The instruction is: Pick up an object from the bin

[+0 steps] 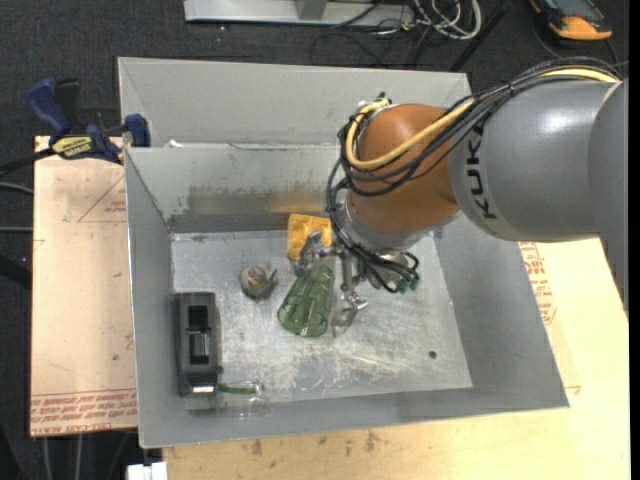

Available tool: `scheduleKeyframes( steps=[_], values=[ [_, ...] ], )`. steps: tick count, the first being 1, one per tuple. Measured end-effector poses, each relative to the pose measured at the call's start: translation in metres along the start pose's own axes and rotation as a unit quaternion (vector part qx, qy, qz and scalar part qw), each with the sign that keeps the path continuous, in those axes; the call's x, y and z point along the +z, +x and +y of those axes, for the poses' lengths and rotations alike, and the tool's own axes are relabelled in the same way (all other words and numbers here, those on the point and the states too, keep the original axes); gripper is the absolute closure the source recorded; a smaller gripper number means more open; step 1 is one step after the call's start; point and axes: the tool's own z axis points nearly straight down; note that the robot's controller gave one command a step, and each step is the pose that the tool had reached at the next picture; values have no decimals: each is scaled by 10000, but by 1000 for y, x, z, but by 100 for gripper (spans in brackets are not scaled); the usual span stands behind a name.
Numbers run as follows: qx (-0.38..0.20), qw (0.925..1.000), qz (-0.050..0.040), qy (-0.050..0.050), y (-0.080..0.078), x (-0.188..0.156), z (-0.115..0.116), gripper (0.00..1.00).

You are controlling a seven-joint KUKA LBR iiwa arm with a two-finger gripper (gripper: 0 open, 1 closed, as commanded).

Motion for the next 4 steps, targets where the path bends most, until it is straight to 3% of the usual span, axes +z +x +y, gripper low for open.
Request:
scheduleKeyframes(
  steps=[1,2,3,4],
  values=[
    [-343,9994,-6,4,-11,18,-11,0],
    [-1405,9901,3,3,-20,49,-9,0],
    [-2110,9775,30,-28,-36,55,-12,100],
    [-2110,9775,28,-28,-36,55,-12,100]
  ],
)
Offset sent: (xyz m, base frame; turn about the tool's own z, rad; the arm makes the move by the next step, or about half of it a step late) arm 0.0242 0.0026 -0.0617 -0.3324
